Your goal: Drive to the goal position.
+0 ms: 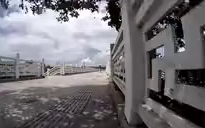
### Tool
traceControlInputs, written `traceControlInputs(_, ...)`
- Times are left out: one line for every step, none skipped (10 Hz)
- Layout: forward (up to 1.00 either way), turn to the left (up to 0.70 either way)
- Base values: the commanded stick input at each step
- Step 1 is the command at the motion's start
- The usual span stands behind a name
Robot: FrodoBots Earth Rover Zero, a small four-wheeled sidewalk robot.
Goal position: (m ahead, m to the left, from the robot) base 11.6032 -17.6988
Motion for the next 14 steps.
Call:
traceControlInputs(0.0,0.0)
traceControlInputs(0.0,0.0)
traceControlInputs(0.0,0.0)
traceControlInputs(0.0,0.0)
traceControlInputs(0.0,0.0)
traceControlInputs(0.0,0.0)
traceControlInputs(0.0,0.0)
traceControlInputs(0.0,0.0)
traceControlInputs(0.29,0.0)
traceControlInputs(0.45,0.0)
traceControlInputs(0.45,0.0)
traceControlInputs(0.45,0.0)
traceControlInputs(0.45,0.0)
traceControlInputs(0.0,0.0)
